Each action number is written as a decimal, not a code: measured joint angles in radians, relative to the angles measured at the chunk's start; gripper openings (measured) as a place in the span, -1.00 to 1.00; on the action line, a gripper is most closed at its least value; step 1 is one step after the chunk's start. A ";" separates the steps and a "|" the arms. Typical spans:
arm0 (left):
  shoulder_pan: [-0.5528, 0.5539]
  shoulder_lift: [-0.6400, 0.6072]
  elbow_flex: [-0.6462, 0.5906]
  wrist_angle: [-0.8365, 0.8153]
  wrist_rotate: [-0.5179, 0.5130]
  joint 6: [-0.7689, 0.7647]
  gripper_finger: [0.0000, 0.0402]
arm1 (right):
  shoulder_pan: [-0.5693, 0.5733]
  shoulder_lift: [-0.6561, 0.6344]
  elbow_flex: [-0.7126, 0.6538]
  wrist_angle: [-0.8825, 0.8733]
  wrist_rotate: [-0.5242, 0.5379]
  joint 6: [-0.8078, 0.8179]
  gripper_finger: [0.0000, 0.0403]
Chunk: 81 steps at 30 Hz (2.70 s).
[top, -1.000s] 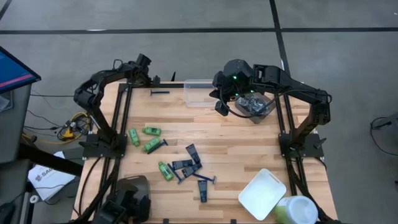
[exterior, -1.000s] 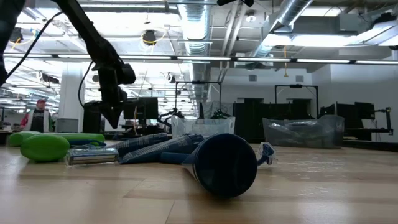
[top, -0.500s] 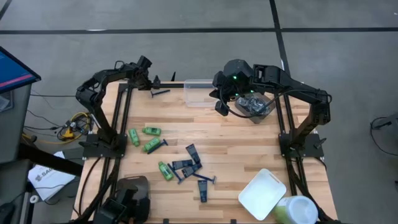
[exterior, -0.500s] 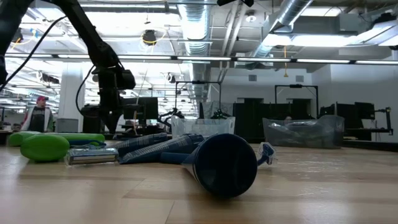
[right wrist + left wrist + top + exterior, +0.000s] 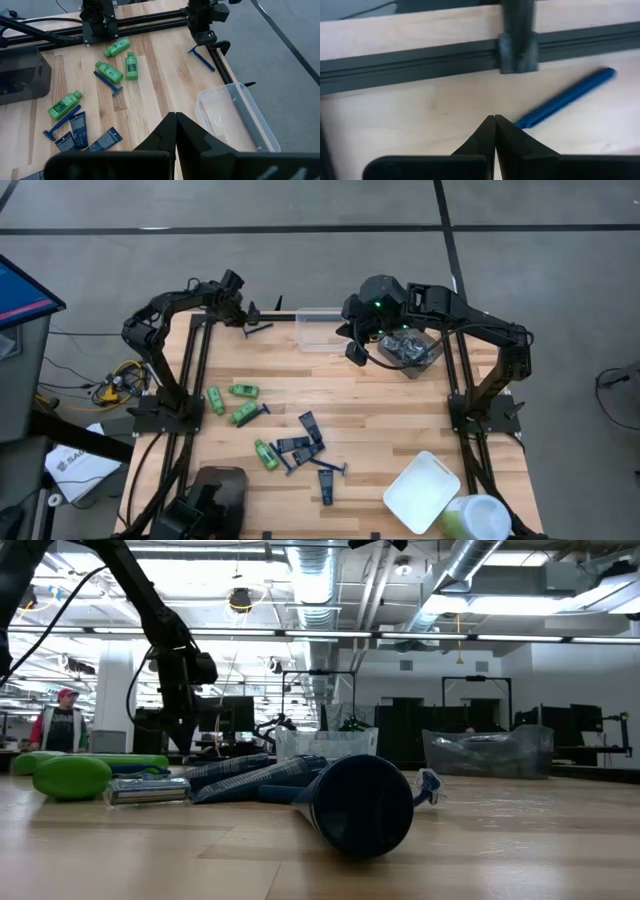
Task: Pick & Place Travel size toiletries
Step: Put the blue razor into the bottom black bin
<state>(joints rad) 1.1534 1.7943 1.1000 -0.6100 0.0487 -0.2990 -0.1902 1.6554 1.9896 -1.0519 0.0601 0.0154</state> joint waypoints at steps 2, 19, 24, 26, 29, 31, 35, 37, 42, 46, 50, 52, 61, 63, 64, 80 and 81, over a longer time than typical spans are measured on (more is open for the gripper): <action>0.000 0.000 0.000 0.001 0.046 0.023 -1.00 | 0.000 0.000 0.000 0.000 0.000 0.000 -1.00; -0.049 -0.344 0.000 0.008 0.014 0.008 -1.00 | 0.001 0.000 0.000 -0.001 0.000 0.003 -1.00; -0.125 -0.426 0.000 0.006 0.001 0.007 -0.97 | 0.009 0.000 0.000 -0.001 0.000 0.004 -1.00; -0.168 -0.444 0.000 0.005 0.000 0.028 -0.91 | 0.015 0.000 0.000 -0.003 0.000 0.011 -1.00; -0.236 -0.454 0.000 -0.002 -0.004 0.053 -0.72 | 0.023 0.000 0.000 -0.003 -0.001 0.011 -1.00; -0.295 -0.447 0.000 -0.012 -0.041 0.057 -0.55 | 0.029 0.000 0.000 -0.003 -0.003 0.011 -1.00; -0.416 -0.402 0.000 -0.043 -0.243 0.094 -0.16 | 0.040 0.000 0.000 -0.011 -0.005 0.011 -1.00; -0.466 -0.371 0.000 -0.068 -0.352 0.086 0.02 | 0.040 0.000 0.000 -0.018 -0.005 0.011 -1.00; -0.516 -0.283 0.000 -0.127 -0.313 -0.015 0.25 | 0.040 0.000 0.000 -0.018 -0.005 0.008 -1.00; -0.550 -0.207 -0.001 -0.197 -0.242 -0.010 0.22 | 0.040 0.000 0.000 -0.025 -0.005 0.003 -1.00; -0.614 -0.167 -0.002 -0.092 -0.178 0.113 0.14 | 0.040 0.000 0.000 -0.039 -0.005 -0.015 -1.00; -0.639 -0.148 -0.001 -0.023 -0.148 0.163 0.09 | 0.040 0.000 0.000 -0.042 -0.005 -0.017 -1.00; -0.515 -0.006 -0.001 0.020 -0.140 0.119 -0.26 | 0.040 0.000 0.000 -0.049 -0.005 -0.017 -1.00; -0.494 0.002 0.000 0.008 -0.150 0.125 -0.34 | 0.040 0.000 0.000 -0.049 -0.005 -0.017 -1.00; -0.478 -0.003 0.002 0.018 -0.154 0.130 -0.38 | 0.040 0.000 0.000 -0.049 -0.005 -0.017 -1.00; -0.249 -0.026 0.004 0.052 -0.156 0.049 -0.38 | 0.040 0.000 0.000 -0.070 -0.005 -0.016 -1.00; -0.249 -0.026 0.004 0.053 -0.162 0.049 -0.34 | 0.040 0.000 0.000 -0.070 -0.005 -0.016 -1.00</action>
<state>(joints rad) 0.9047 1.7687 1.1042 -0.5571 -0.1134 -0.2501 -0.1505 1.6554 1.9892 -1.1217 0.0555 -0.0006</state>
